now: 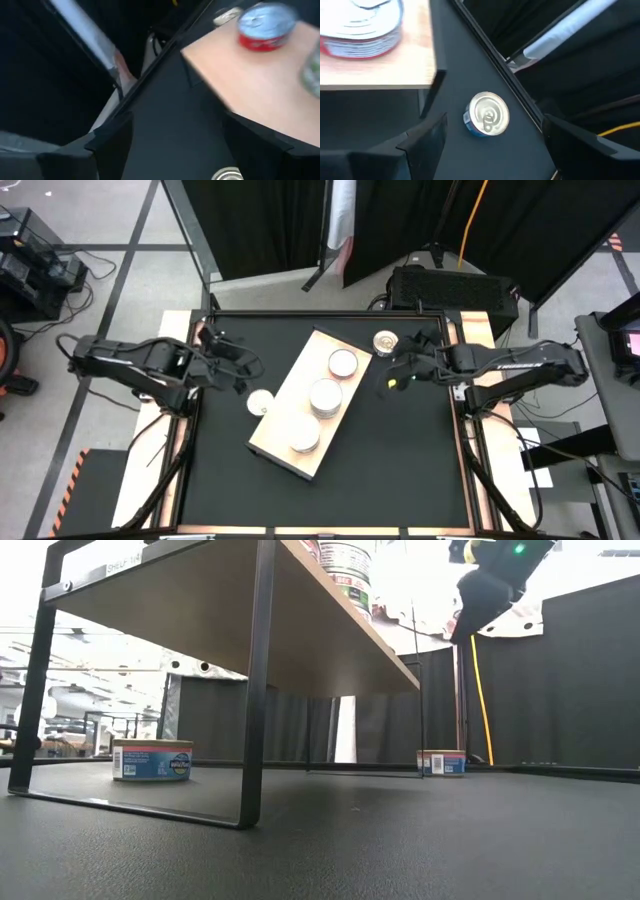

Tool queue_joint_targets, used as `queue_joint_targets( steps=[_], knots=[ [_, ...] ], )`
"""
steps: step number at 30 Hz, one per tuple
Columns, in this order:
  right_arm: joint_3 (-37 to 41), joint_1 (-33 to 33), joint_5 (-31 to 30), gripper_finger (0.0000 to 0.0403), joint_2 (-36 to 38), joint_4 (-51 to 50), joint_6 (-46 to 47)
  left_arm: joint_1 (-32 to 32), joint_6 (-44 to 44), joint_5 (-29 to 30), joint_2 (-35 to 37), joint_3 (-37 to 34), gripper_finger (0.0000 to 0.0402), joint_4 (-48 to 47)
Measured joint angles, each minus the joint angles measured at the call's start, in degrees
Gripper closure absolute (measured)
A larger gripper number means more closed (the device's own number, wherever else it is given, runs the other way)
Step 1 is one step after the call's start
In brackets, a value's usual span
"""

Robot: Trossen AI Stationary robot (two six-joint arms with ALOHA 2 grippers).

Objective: Stack canned seafood by type on shelf
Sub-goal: Stack the blue tuna can on top of the other blue tuna cans on the shelf

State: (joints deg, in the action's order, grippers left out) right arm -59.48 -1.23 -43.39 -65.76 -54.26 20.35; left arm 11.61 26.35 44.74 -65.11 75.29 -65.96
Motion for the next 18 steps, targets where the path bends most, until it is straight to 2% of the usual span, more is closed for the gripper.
queue_joint_targets(
  steps=[5,11,15,18],
  knots=[
    [0.00,5.24,2.60,0.0090,2.17,0.80,-1.15,-1.48,1.03,-1.43,5.21,-8.77,0.0102,2.08],
    [0.00,16.07,14.41,0.0090,2.13,2.90,-4.02,-0.95,5.07,-1.09,10.38,-18.52,0.0102,8.93],
    [0.00,24.23,25.07,0.0092,-0.50,5.16,-8.45,-0.60,4.57,0.00,11.24,-22.06,0.0102,13.98],
    [0.00,28.09,31.84,0.0111,-3.31,7.77,-12.91,-0.68,1.65,0.40,11.18,-22.26,0.0102,14.67]
  ],
)
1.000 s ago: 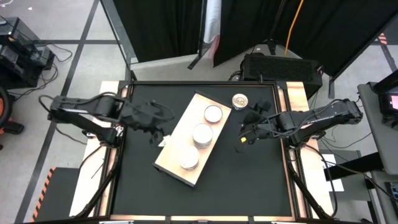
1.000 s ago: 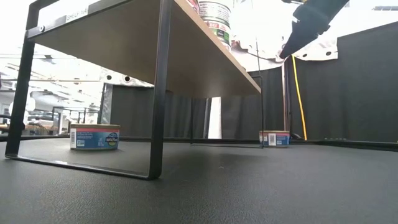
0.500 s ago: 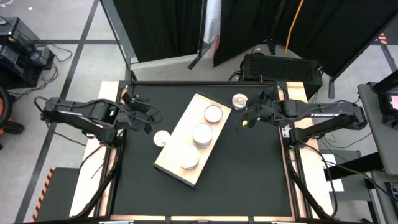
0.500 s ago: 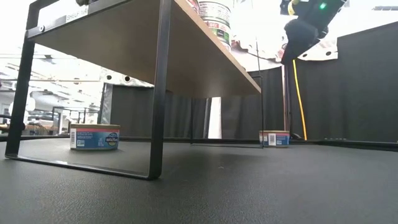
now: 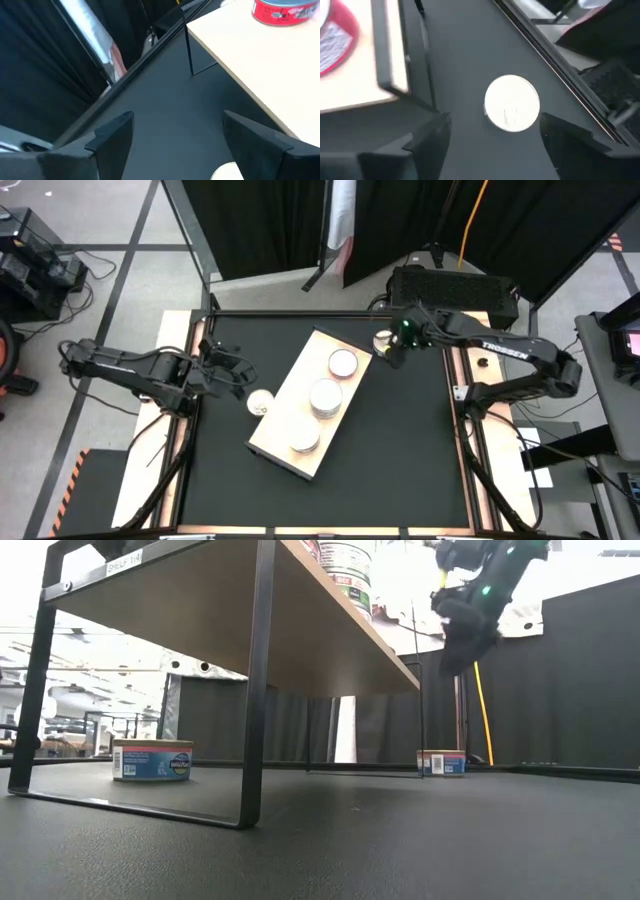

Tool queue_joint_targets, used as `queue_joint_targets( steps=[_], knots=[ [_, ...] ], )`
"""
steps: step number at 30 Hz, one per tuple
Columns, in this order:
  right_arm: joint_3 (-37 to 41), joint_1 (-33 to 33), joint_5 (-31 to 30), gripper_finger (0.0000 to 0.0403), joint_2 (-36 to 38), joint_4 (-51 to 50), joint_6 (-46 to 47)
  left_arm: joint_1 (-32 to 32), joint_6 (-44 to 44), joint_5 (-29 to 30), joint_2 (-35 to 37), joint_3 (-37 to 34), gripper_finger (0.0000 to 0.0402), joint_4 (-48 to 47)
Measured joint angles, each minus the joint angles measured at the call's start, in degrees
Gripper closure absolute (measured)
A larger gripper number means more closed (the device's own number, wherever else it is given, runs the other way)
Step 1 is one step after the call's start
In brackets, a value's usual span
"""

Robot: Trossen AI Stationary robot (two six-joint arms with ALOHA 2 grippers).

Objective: Stack canned seafood by type on shelf
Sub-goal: Stack the blue tuna can on top of the other blue tuna cans on the shelf

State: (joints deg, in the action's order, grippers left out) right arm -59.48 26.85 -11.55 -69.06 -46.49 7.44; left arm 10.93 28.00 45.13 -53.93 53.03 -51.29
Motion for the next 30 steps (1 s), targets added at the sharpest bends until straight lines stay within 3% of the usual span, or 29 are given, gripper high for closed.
queue_joint_targets(
  steps=[10,19,30],
  knots=[
    [0.02,9.85,4.04,0.0257,-9.90,3.08,-6.64,0.34,1.58,0.65,-0.07,-0.28,0.0102,0.04],
    [2.50,11.49,4.24,0.0389,-14.76,-0.10,-3.91,0.35,-0.34,0.73,-0.07,-4.82,0.0102,4.83],
    [8.37,12.19,6.31,0.0401,-14.53,6.66,-3.61,0.33,-1.92,0.71,0.19,-4.82,0.0102,4.94]
  ],
)
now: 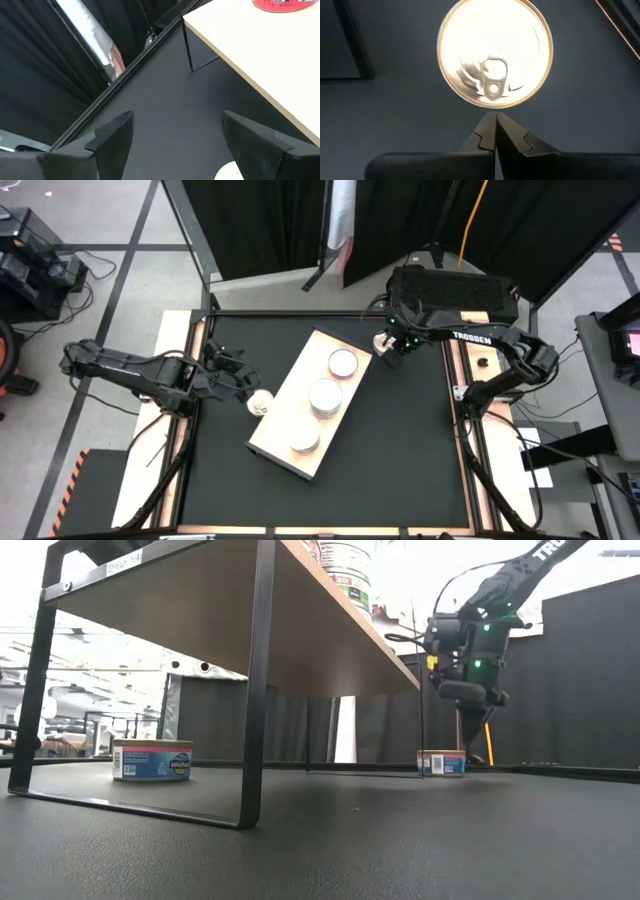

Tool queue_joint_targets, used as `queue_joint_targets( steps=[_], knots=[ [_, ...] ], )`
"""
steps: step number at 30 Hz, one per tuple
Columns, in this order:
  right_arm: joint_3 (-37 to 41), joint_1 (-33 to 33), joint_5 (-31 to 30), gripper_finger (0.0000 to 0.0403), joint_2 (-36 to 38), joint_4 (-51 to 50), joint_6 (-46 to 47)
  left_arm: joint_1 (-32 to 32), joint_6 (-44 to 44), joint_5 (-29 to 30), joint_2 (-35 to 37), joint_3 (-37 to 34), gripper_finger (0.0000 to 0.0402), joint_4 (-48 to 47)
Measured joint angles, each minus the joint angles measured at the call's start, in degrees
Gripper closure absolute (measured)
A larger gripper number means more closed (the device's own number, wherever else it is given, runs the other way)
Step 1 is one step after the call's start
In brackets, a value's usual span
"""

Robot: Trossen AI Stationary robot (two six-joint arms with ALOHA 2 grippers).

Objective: Stack canned seafood by type on shelf
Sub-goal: Stack the blue tuna can on top of the other blue tuna cans on the shelf

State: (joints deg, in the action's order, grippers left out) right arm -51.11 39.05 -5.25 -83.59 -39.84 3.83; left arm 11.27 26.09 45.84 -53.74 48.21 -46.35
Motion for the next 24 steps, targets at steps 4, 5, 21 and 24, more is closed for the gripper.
queue_joint_targets(
  steps=[4,5,21,24],
  knots=[
    [0.02,0.06,0.37,0.0402,0.00,2.38,-0.24,0.02,0.01,-0.02,0.00,0.00,0.0102,0.00],
    [0.02,0.07,0.84,0.0402,0.00,2.61,-0.22,0.02,0.08,-0.04,0.00,0.00,0.0102,0.00],
    [-0.07,0.74,0.72,0.0403,-3.21,1.82,-0.43,0.02,0.13,-1.05,0.00,0.00,0.0102,-0.02],
    [-0.08,0.76,0.60,0.0403,-3.21,1.07,-0.38,0.00,0.11,-1.05,0.00,0.00,0.0102,-0.04]
  ],
)
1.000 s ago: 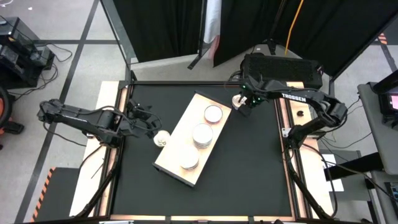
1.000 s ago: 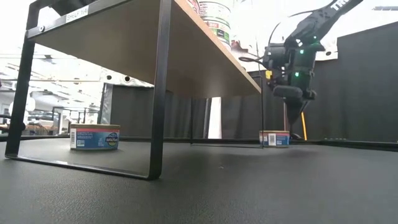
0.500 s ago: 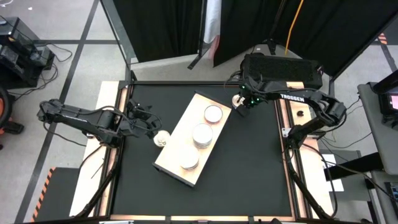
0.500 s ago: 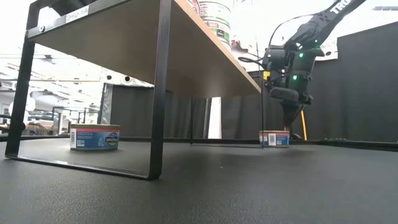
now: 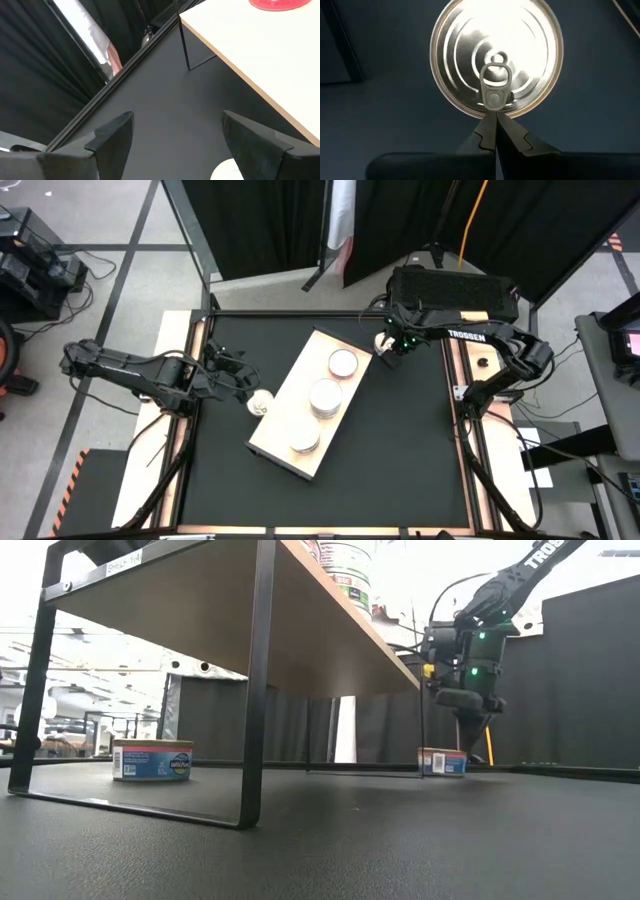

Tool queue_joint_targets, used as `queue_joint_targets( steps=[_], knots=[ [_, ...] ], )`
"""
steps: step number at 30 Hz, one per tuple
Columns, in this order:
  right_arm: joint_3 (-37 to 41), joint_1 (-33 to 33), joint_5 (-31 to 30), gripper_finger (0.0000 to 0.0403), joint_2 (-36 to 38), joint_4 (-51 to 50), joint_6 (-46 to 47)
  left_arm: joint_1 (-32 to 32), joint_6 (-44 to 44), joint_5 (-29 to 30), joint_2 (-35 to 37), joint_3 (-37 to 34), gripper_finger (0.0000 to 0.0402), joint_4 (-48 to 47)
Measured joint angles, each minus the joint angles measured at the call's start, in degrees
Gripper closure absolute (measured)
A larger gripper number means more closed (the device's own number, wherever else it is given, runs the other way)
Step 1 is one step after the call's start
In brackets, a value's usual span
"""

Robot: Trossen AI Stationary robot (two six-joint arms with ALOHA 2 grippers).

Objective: Stack canned seafood by type on shelf
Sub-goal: Stack the blue tuna can on top of the other blue tuna cans on the shelf

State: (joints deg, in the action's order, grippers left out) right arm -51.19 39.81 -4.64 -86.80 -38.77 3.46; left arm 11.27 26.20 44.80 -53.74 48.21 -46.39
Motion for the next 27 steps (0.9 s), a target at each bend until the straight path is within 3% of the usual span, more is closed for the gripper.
queue_joint_targets(
  steps=[13,27],
  knots=[
    [0.77,-0.02,-1.42,0.0403,-0.17,-2.56,0.82,0.02,-0.07,0.00,0.00,0.00,0.0102,-0.18],
    [9.49,-0.20,-1.31,0.0402,-0.09,1.44,4.67,0.01,-0.09,0.00,0.00,0.01,0.0102,-0.57]
  ],
)
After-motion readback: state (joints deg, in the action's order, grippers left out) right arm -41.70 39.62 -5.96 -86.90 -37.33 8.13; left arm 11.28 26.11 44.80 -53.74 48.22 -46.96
